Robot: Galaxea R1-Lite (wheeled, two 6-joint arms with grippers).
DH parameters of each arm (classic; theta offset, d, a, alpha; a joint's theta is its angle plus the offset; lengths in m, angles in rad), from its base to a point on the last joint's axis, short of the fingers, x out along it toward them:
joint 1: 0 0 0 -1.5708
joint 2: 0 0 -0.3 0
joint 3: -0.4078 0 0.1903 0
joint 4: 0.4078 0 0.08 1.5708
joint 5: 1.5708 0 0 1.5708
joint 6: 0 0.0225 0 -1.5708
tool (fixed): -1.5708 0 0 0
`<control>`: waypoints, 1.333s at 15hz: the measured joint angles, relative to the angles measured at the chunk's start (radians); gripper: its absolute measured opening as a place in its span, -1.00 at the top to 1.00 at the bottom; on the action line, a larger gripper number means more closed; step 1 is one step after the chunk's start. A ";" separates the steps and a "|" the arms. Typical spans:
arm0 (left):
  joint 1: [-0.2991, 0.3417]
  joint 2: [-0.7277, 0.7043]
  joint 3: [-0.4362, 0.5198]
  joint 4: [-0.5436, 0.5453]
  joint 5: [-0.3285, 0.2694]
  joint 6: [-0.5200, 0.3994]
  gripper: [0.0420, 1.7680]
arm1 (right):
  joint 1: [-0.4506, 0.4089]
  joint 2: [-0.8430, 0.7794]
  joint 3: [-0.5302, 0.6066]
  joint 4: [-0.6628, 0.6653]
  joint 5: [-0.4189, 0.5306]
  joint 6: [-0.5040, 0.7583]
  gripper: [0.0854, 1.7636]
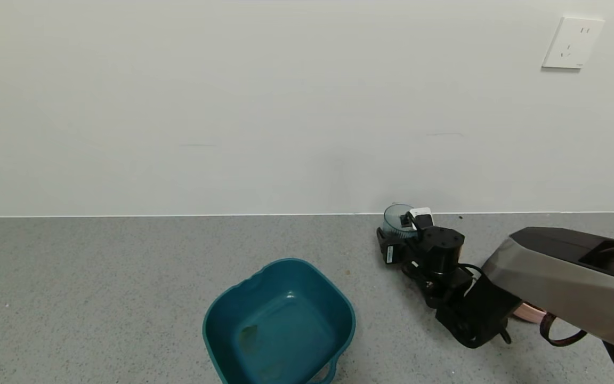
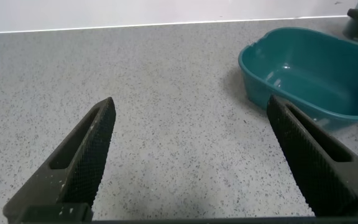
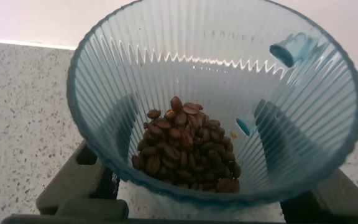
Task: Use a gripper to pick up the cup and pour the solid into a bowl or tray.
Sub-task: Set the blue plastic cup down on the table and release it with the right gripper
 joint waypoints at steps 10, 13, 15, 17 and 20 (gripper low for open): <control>0.000 0.000 0.000 0.000 0.000 0.000 -0.98 | 0.001 0.019 0.001 -0.001 0.017 -0.003 -0.73; 0.000 0.000 0.000 0.000 0.000 0.000 -0.98 | 0.001 0.015 0.007 -0.001 0.026 -0.003 -0.79; 0.000 0.000 0.000 0.000 0.000 0.000 -0.98 | 0.000 -0.001 0.026 0.002 0.063 -0.003 -0.83; 0.000 0.000 0.000 0.000 0.000 0.000 -0.98 | -0.006 -0.038 0.061 0.030 0.121 -0.004 -0.85; 0.000 0.000 0.000 0.000 0.000 0.000 -0.98 | -0.026 -0.129 0.105 0.147 0.191 -0.004 -0.88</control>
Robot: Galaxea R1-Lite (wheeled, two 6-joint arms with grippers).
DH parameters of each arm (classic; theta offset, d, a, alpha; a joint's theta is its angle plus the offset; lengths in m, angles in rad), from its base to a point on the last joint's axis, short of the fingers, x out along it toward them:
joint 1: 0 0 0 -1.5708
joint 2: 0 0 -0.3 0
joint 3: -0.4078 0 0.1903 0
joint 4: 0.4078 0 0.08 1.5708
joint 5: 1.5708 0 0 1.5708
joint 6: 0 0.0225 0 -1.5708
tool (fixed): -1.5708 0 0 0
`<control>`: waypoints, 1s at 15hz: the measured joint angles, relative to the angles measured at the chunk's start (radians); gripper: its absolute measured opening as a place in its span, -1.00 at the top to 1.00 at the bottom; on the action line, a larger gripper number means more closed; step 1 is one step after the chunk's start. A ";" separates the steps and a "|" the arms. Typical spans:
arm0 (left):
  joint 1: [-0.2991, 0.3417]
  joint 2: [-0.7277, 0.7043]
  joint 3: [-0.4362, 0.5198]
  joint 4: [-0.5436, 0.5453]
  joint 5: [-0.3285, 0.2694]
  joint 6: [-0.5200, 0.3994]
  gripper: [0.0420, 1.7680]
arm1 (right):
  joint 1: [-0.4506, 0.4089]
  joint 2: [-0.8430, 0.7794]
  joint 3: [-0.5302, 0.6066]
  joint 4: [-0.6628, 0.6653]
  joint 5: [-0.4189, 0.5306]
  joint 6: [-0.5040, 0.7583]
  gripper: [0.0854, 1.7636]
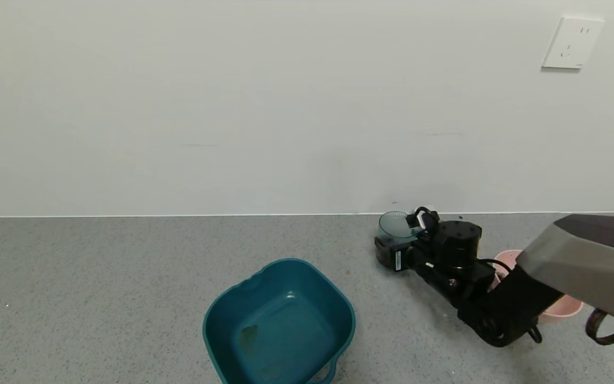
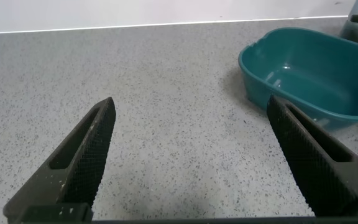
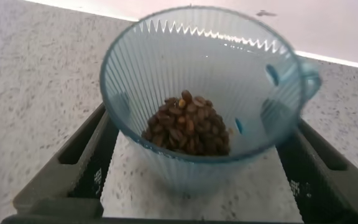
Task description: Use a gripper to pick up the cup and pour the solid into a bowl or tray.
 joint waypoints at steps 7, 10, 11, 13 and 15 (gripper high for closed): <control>0.000 0.000 0.000 0.000 0.000 0.000 -0.98 | -0.032 -0.302 0.040 0.473 0.122 0.000 -0.91; 0.000 0.000 0.000 0.000 0.000 0.000 -0.98 | -0.032 -0.470 0.041 0.739 0.150 -0.001 -0.92; 0.000 0.000 0.000 0.000 0.000 0.000 -0.98 | -0.028 -0.534 0.041 0.826 0.154 -0.004 -0.92; 0.000 0.000 0.000 0.000 0.000 0.000 -0.98 | -0.021 -0.651 0.046 0.969 0.156 -0.017 -0.92; 0.000 0.000 0.000 0.000 0.000 0.000 -0.98 | -0.016 -0.775 0.058 1.074 0.153 -0.036 -0.92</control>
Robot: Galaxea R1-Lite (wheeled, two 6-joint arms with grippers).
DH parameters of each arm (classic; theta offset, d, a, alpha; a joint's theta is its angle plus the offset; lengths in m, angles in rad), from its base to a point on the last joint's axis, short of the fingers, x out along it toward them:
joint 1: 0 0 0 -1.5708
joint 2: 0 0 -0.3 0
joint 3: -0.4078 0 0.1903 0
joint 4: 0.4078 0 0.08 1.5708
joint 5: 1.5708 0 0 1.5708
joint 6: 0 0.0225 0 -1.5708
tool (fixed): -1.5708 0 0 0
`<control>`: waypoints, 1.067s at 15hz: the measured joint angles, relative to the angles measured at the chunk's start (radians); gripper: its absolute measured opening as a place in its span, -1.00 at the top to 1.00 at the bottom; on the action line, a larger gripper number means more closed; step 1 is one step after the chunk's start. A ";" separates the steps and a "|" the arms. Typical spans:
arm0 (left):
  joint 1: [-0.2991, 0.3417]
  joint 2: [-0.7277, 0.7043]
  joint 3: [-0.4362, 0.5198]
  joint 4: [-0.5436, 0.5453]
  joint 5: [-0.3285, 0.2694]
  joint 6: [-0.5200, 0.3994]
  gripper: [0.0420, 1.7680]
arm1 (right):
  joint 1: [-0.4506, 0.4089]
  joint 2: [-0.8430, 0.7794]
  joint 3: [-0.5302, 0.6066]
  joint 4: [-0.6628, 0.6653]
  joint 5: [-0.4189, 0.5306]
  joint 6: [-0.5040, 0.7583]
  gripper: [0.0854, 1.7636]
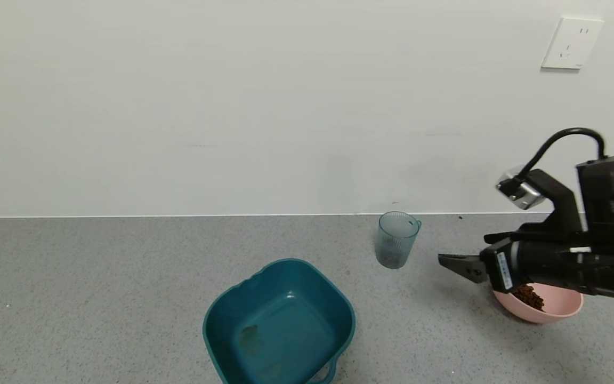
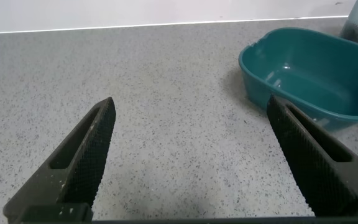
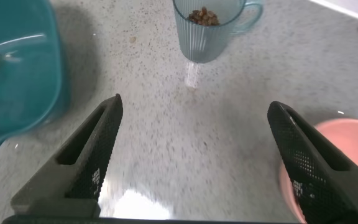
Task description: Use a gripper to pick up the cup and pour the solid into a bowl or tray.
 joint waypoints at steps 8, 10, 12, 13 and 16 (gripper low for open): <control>0.000 0.000 0.000 0.000 0.000 0.000 -0.98 | 0.010 -0.449 0.153 0.074 -0.209 -0.034 -0.92; 0.000 0.000 0.000 0.000 0.000 0.000 -0.98 | 0.012 -0.545 0.175 0.102 -0.238 -0.034 -0.92; 0.000 0.000 0.000 0.000 0.000 0.000 -0.98 | 0.008 -0.638 0.183 0.180 -0.253 -0.035 -0.92; 0.000 0.000 0.000 0.000 0.000 0.000 -0.98 | 0.000 -0.683 0.184 0.231 -0.255 -0.035 -0.92; 0.000 0.000 0.000 0.000 0.000 0.000 -0.98 | -0.114 -0.792 0.186 0.300 -0.234 -0.036 -0.92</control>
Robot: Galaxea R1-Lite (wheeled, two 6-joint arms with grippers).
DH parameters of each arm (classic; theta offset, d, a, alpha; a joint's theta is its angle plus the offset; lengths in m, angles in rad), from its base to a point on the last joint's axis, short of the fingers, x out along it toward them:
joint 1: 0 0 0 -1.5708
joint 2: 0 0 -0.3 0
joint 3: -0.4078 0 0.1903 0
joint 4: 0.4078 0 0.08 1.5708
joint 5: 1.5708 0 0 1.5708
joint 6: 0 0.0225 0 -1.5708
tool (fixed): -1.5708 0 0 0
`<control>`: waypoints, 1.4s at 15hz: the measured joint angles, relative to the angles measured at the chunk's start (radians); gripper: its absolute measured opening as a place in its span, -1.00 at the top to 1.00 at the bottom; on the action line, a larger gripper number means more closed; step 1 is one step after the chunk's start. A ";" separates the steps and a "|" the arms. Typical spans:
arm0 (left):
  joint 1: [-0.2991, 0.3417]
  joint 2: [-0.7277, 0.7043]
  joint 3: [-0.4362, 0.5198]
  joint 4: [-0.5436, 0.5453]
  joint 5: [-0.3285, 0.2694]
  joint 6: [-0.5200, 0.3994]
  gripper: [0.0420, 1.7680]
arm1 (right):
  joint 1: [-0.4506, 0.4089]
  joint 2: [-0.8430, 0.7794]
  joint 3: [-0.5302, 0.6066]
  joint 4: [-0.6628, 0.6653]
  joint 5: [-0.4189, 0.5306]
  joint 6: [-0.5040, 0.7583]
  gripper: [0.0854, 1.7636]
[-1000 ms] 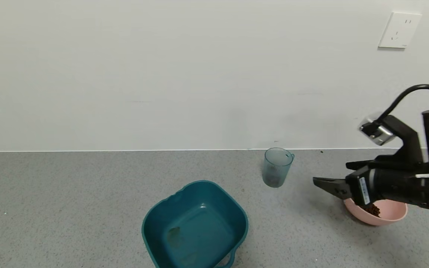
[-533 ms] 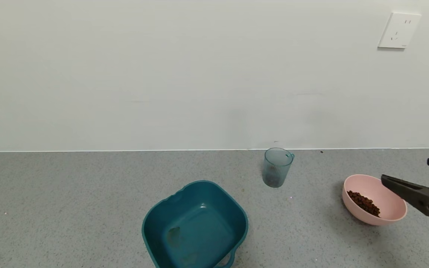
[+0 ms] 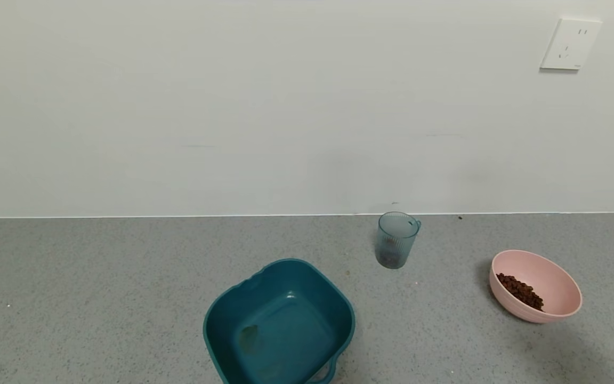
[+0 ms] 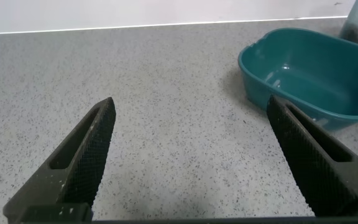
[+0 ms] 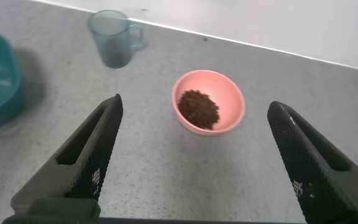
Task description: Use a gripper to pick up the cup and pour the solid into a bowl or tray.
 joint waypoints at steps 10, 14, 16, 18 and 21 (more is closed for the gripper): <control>0.000 0.000 0.000 0.000 0.000 0.000 -0.98 | -0.367 -0.331 0.155 0.014 0.318 0.010 -0.92; 0.000 0.000 0.000 0.000 0.000 0.000 -0.98 | -0.312 -0.458 0.225 0.004 0.315 0.016 -0.92; 0.000 0.000 0.000 0.000 0.000 0.000 -0.98 | -0.304 -0.532 0.273 -0.005 0.315 0.016 -0.92; 0.000 0.000 0.000 0.000 0.000 0.000 -0.98 | -0.299 -0.589 0.337 -0.041 0.311 0.016 -0.92; 0.000 0.000 0.000 0.000 0.000 0.000 -0.98 | -0.296 -0.639 0.474 -0.184 0.305 0.014 -0.92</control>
